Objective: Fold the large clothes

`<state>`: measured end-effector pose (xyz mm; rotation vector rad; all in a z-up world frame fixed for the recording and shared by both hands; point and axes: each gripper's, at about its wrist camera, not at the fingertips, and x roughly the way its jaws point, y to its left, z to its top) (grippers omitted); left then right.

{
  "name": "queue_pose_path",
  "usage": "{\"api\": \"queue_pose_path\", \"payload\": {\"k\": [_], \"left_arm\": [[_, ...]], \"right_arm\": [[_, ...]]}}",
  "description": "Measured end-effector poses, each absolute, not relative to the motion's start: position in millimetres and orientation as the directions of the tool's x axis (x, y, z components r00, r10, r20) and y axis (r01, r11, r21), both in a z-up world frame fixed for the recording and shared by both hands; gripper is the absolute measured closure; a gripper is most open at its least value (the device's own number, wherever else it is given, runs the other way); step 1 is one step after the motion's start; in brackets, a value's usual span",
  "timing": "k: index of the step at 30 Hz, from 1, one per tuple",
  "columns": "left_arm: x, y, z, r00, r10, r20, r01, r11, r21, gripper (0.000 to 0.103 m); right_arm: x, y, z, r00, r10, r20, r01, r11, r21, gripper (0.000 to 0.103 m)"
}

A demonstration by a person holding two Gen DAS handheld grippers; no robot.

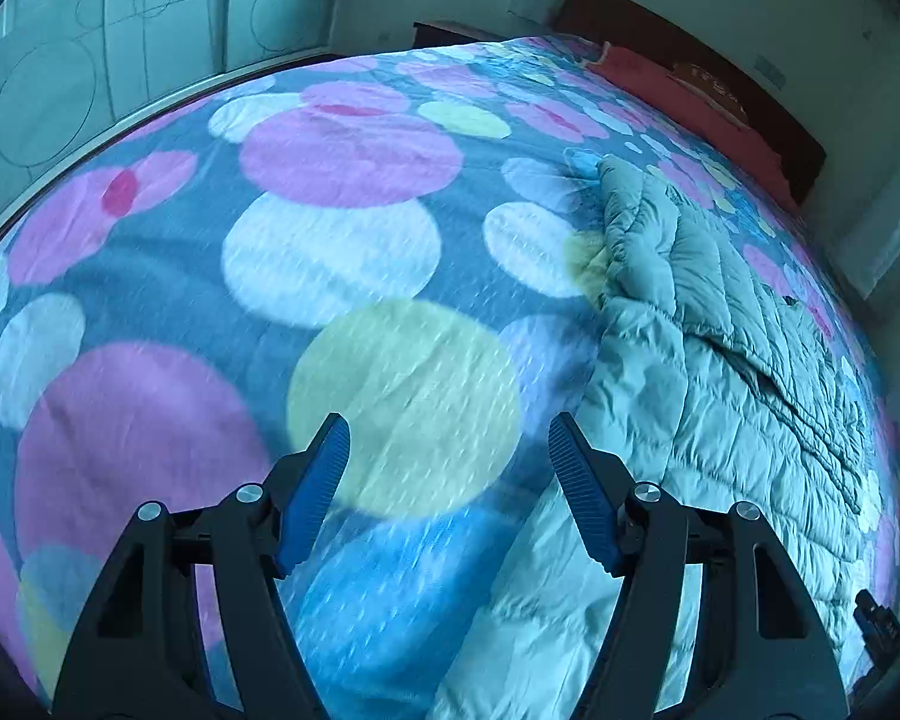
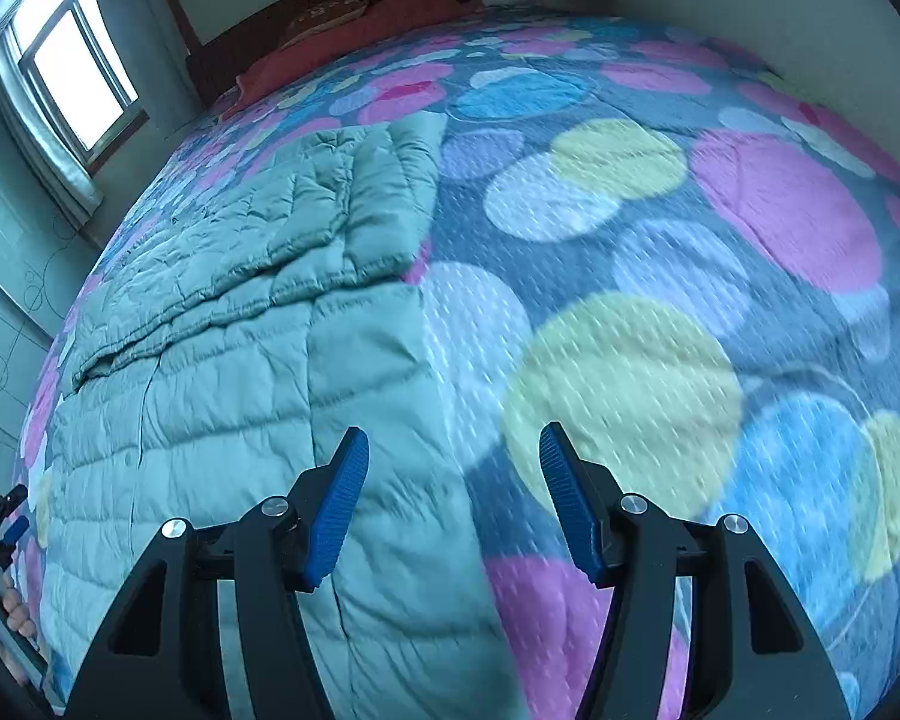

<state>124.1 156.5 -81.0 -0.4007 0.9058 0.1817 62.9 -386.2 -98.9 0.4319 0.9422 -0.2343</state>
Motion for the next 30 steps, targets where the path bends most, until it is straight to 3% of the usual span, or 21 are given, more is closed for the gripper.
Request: {"api": "queue_pose_path", "payload": {"k": [9, 16, 24, 28, 30], "left_arm": [[37.4, 166.1, -102.5, 0.574, -0.13, -0.808, -0.431, 0.791, -0.434, 0.034], [0.1, 149.3, -110.5, 0.593, -0.273, -0.758, -0.435, 0.683, -0.586, 0.034], [-0.6, 136.1, -120.1, 0.611, -0.373, -0.698, -0.406, 0.609, -0.681, 0.035], [6.2, 130.5, -120.1, 0.632, -0.343, -0.695, -0.385, 0.639, -0.666, 0.036], [11.2, 130.5, -120.9, 0.639, -0.341, -0.69, -0.379, 0.641, -0.667, 0.045]], "right_arm": [[-22.4, -393.6, -113.1, 0.581, 0.061, -0.812, 0.439, 0.816, 0.375, 0.044], [-55.2, -383.9, -122.1, 0.612, 0.164, -0.774, 0.435, 0.748, 0.502, 0.044], [-70.0, -359.9, -129.4, 0.644, 0.32, -0.694, 0.388, 0.645, 0.658, 0.044], [-65.9, -348.1, -134.1, 0.668, 0.375, -0.643, 0.353, 0.601, 0.717, 0.044], [-63.9, -344.5, -134.8, 0.686, 0.358, -0.634, 0.349, 0.603, 0.718, 0.043]]}}
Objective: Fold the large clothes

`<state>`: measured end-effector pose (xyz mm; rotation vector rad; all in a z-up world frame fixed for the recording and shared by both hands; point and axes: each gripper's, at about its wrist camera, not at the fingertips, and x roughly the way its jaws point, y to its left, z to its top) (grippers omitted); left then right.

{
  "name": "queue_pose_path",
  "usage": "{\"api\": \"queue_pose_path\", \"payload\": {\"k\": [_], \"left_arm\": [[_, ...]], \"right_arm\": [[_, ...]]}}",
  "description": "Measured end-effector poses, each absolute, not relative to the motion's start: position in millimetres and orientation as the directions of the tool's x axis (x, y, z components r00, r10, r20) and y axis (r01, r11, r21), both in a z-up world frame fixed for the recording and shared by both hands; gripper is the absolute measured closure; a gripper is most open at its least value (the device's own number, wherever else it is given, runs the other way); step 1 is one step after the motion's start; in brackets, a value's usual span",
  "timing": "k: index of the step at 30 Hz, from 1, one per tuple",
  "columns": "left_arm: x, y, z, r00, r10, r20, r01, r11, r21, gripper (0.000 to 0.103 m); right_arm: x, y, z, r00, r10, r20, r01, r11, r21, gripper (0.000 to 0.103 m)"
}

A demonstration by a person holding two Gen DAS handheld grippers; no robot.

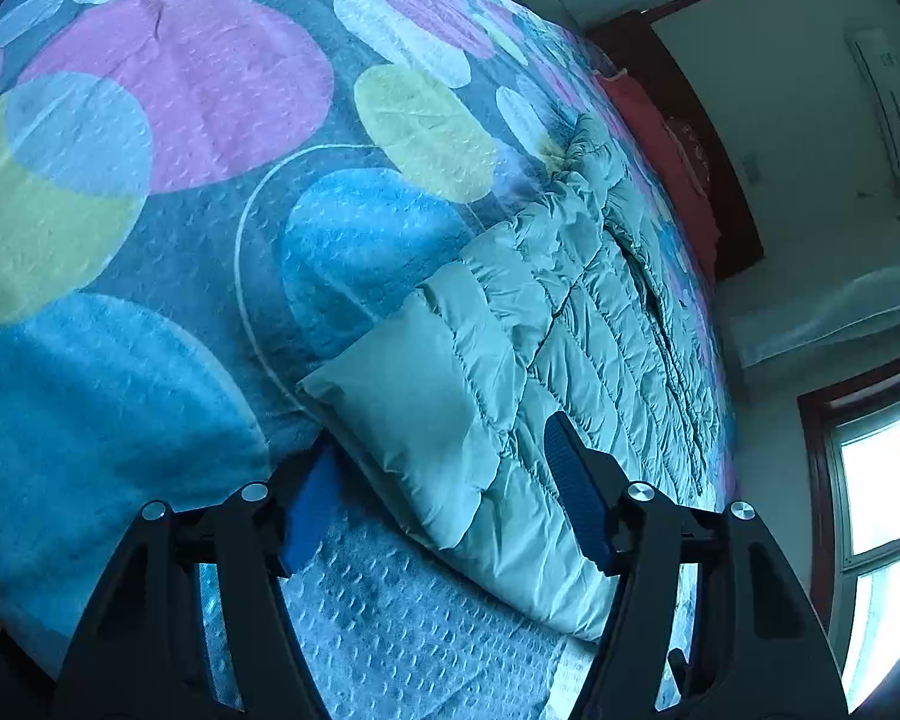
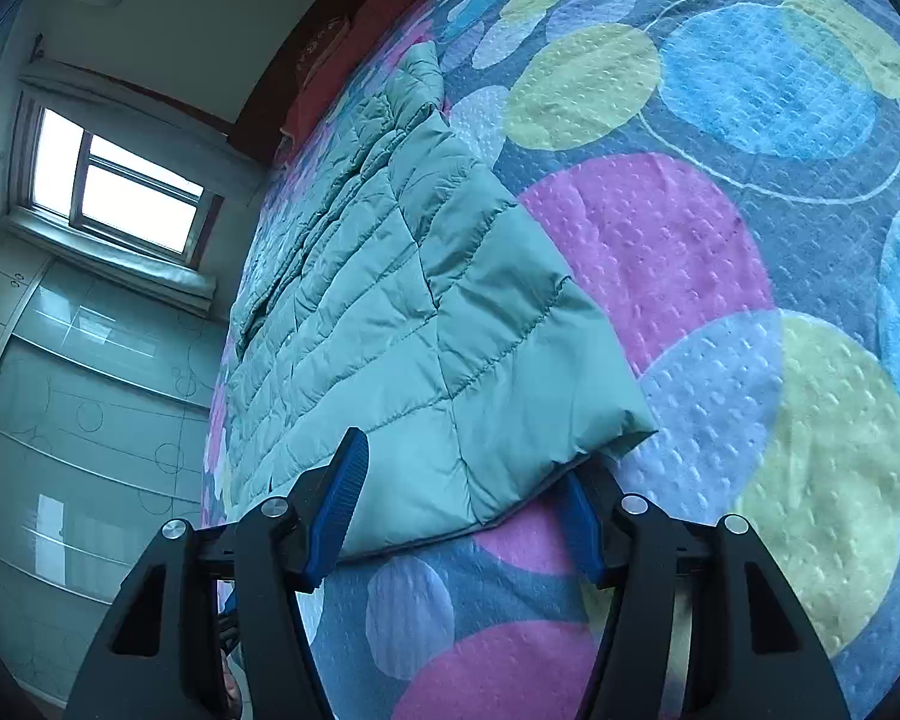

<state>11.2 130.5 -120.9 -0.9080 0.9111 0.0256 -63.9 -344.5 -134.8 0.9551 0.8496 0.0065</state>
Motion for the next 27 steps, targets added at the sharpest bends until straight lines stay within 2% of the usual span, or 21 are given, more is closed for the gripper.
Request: {"api": "queue_pose_path", "payload": {"k": [2, 3, 7, 8, 9, 10, 12, 17, 23, 27], "left_arm": [[14.3, 129.9, -123.8, 0.64, -0.347, -0.686, -0.377, 0.636, -0.674, 0.049], [14.5, 129.0, -124.0, 0.641, -0.348, -0.684, -0.372, 0.638, -0.674, 0.05], [17.0, 117.9, -123.4, 0.633, -0.358, -0.686, -0.333, 0.674, -0.659, 0.051], [17.5, 116.8, -123.1, 0.635, -0.355, -0.686, -0.328, 0.681, -0.655, 0.055], [19.4, 116.4, -123.7, 0.634, -0.354, -0.687, -0.323, 0.686, -0.651, 0.065], [21.3, 117.3, -125.6, 0.631, -0.357, -0.689, -0.323, 0.687, -0.651, 0.071], [23.6, 120.1, -129.6, 0.632, -0.374, -0.679, -0.321, 0.671, -0.668, 0.092], [27.4, 121.7, -114.1, 0.671, -0.364, -0.646, -0.278, 0.685, -0.674, 0.1], [54.1, 112.2, -65.2, 0.739, -0.373, -0.561, -0.154, 0.717, -0.68, 0.101], [89.7, 102.6, -41.7, 0.751, -0.377, -0.542, -0.116, 0.733, -0.67, 0.101]], "right_arm": [[-60.4, -345.0, -134.0, 0.705, 0.34, -0.623, 0.34, 0.609, 0.717, 0.047], [-57.3, -344.1, -134.7, 0.707, 0.341, -0.62, 0.335, 0.61, 0.718, 0.054], [-45.7, -341.0, -140.0, 0.701, 0.357, -0.618, 0.326, 0.61, 0.722, 0.07], [-44.2, -341.5, -139.6, 0.702, 0.355, -0.618, 0.323, 0.615, 0.719, 0.072], [-42.8, -340.9, -139.6, 0.702, 0.356, -0.617, 0.319, 0.617, 0.719, 0.079], [-40.5, -342.6, -140.2, 0.702, 0.36, -0.615, 0.317, 0.615, 0.722, 0.087], [-38.0, -342.9, -141.8, 0.698, 0.374, -0.611, 0.312, 0.609, 0.729, 0.093], [-33.6, -345.5, -128.6, 0.732, 0.367, -0.574, 0.274, 0.614, 0.741, 0.097], [-10.8, -347.1, -94.6, 0.774, 0.359, -0.521, 0.203, 0.64, 0.741, 0.097], [20.0, -349.7, -69.7, 0.805, 0.355, -0.475, 0.155, 0.647, 0.746, 0.097]]}}
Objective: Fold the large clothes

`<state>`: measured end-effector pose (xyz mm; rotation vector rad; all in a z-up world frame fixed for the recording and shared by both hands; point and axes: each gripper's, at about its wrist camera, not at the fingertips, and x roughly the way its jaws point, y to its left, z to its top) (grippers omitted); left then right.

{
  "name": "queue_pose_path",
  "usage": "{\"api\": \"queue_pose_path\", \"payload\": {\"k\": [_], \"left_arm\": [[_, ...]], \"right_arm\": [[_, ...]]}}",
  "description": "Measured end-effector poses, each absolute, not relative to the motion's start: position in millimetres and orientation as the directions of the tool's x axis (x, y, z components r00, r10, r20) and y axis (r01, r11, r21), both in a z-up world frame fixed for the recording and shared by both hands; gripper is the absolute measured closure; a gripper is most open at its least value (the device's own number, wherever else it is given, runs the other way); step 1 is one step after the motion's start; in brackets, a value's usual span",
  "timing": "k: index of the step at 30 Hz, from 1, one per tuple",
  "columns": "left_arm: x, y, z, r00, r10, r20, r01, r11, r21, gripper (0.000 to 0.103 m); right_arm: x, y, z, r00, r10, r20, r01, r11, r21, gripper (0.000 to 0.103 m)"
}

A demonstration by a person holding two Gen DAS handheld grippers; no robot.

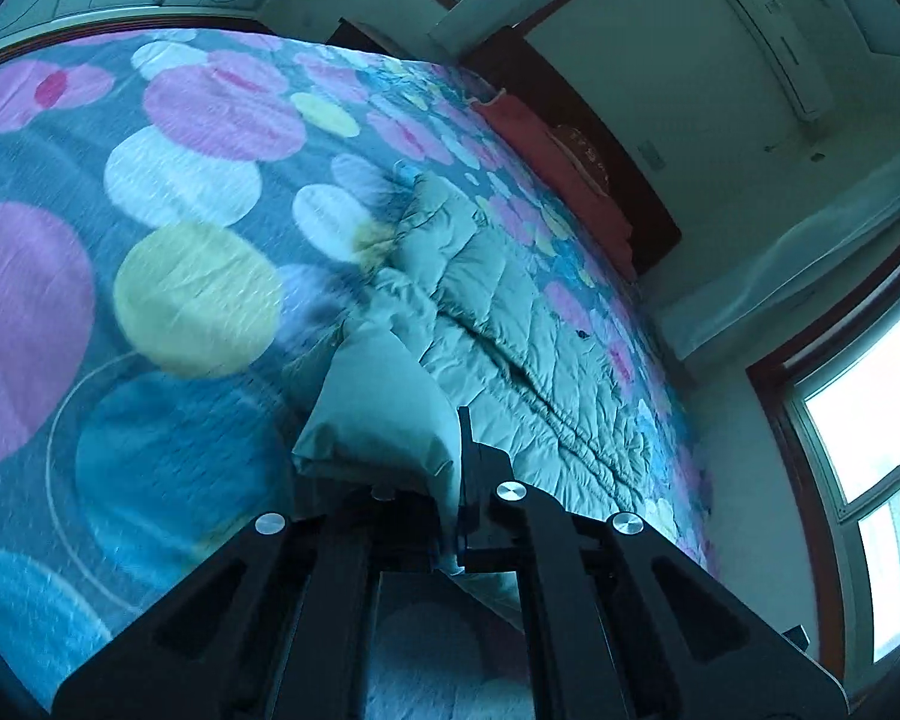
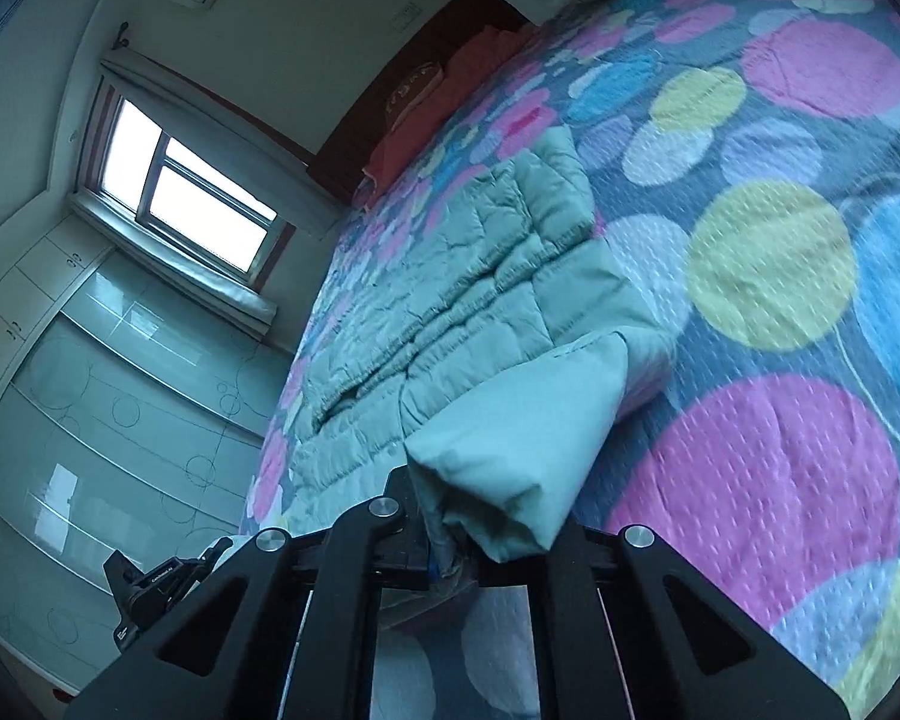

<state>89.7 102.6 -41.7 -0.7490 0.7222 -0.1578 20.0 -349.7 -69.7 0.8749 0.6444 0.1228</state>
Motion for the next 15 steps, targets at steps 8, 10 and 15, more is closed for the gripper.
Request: {"api": "queue_pose_path", "payload": {"k": [8, 10, 15], "left_arm": [[198.0, 82.6, -12.4, 0.769, -0.329, -0.548, -0.098, 0.787, -0.61, 0.101], [227.9, 76.4, -10.3, 0.771, -0.308, -0.558, -0.103, 0.803, -0.586, 0.101], [302.3, 60.1, -16.5, 0.755, -0.279, -0.593, -0.113, 0.836, -0.537, 0.101]], "right_arm": [[116.0, -366.6, -33.3, 0.845, 0.33, -0.421, 0.104, 0.67, 0.735, 0.097], [143.8, -372.3, -28.4, 0.846, 0.325, -0.423, 0.107, 0.674, 0.731, 0.097], [216.3, -383.4, -27.0, 0.831, 0.294, -0.473, 0.136, 0.717, 0.684, 0.097]]}}
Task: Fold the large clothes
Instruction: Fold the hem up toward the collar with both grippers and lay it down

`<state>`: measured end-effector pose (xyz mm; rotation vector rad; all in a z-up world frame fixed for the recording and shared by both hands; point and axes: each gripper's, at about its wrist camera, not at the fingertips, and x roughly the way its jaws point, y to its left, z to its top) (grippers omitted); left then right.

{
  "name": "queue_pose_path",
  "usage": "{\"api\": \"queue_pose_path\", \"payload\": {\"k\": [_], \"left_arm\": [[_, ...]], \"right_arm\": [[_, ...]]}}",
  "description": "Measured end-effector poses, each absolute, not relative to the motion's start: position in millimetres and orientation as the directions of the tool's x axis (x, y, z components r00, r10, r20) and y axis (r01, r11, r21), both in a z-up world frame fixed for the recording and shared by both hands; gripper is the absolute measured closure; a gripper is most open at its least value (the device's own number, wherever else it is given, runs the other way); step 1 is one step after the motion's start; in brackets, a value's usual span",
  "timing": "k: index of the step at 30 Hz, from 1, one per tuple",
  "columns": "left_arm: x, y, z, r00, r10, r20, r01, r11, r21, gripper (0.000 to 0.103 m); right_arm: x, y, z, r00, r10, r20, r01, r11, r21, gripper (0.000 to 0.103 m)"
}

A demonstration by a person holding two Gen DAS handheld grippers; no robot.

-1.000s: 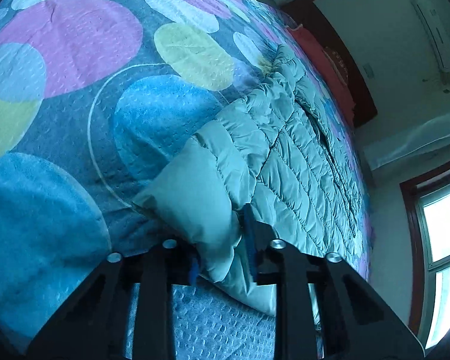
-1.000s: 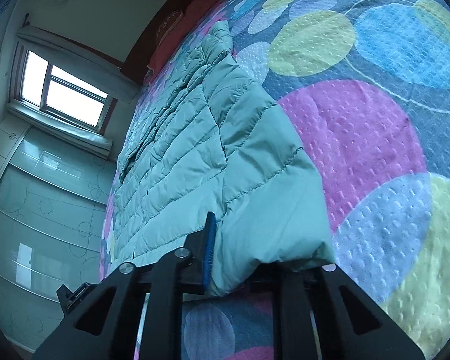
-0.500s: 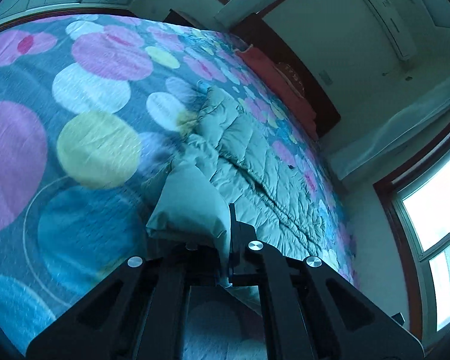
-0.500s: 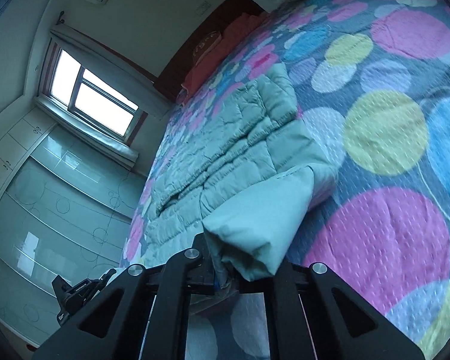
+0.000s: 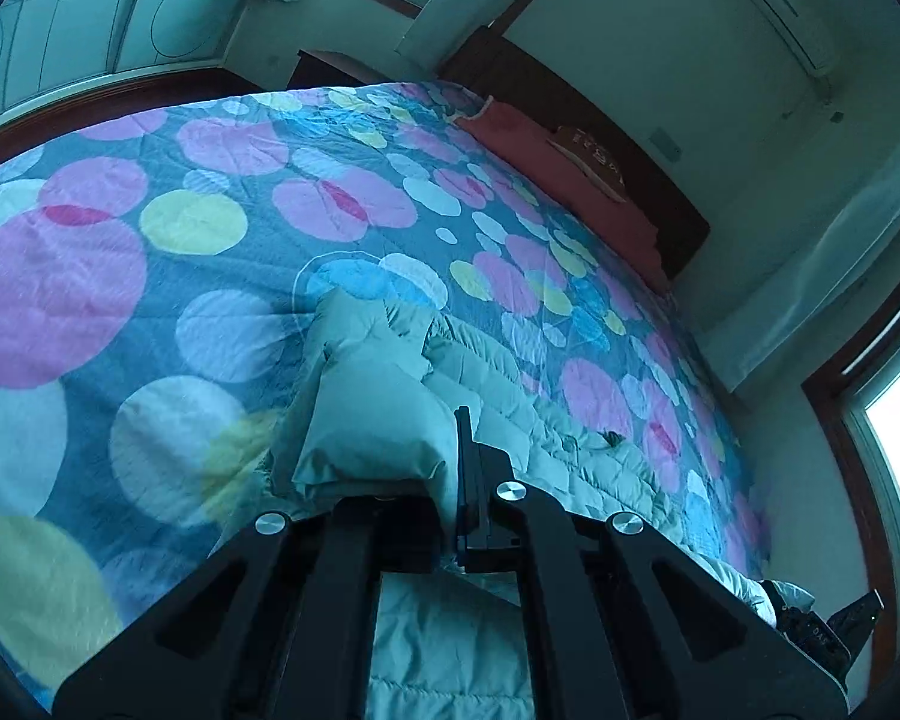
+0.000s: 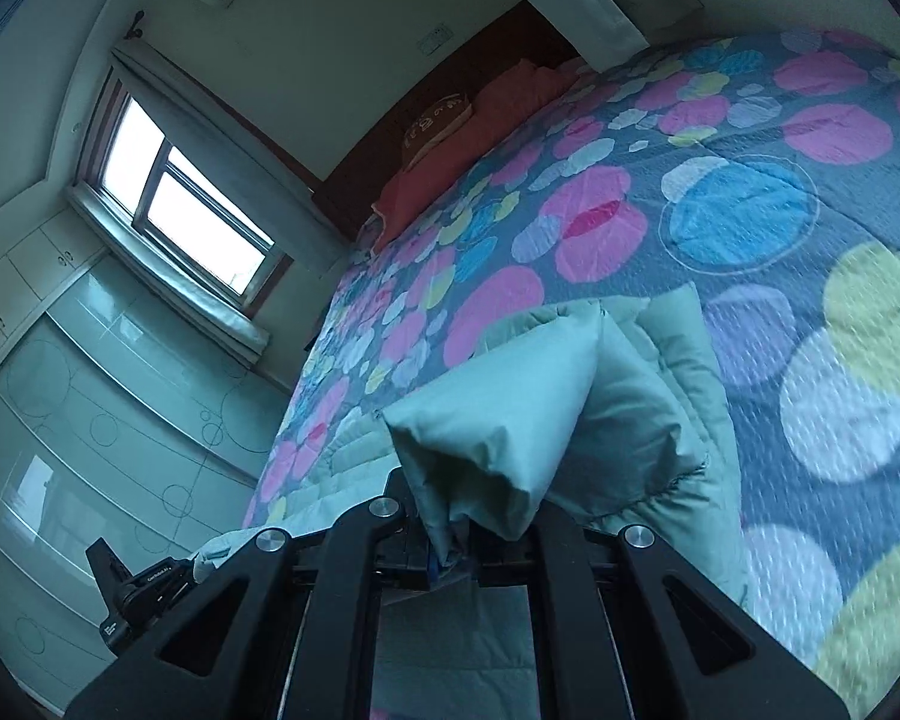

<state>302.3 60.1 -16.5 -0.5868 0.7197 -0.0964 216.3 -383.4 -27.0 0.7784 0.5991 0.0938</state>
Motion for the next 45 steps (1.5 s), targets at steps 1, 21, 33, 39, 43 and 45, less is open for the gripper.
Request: {"api": "queue_pose_path", "payload": {"k": [1, 21, 33, 39, 43, 45], "left_arm": [[317.2, 56.9, -19.9, 0.75, -0.273, -0.602, -0.118, 0.841, -0.528, 0.101], [447.6, 13.9, -75.0, 0.675, -0.149, -0.723, -0.119, 0.945, -0.306, 0.087], [417.5, 5.2, -42.6, 0.74, -0.134, -0.659, 0.001, 0.98, -0.198, 0.041], [441.2, -13.2, -55.8, 0.731, -0.072, -0.679, 0.019, 0.996, -0.086, 0.04], [459.8, -18.9, -79.6, 0.674, -0.036, -0.738, 0.008, 0.999, -0.042, 0.04], [465.8, -18.4, -94.4, 0.641, -0.038, -0.767, 0.008, 0.999, -0.043, 0.04]], "right_arm": [[228.8, -385.4, -30.5, 0.824, 0.291, -0.486, 0.143, 0.723, 0.676, 0.097], [356.9, -400.2, -100.9, 0.713, 0.267, -0.649, 0.248, 0.769, 0.589, 0.086], [347.1, -362.4, -59.8, 0.744, 0.208, -0.635, 0.129, 0.888, 0.442, 0.052], [382.9, -327.1, -68.5, 0.701, 0.195, -0.686, 0.071, 0.938, 0.339, 0.052], [406.1, -309.8, -87.3, 0.645, 0.163, -0.747, 0.056, 0.964, 0.259, 0.052], [415.3, -304.7, -105.9, 0.595, 0.17, -0.786, 0.051, 0.967, 0.248, 0.052]]}}
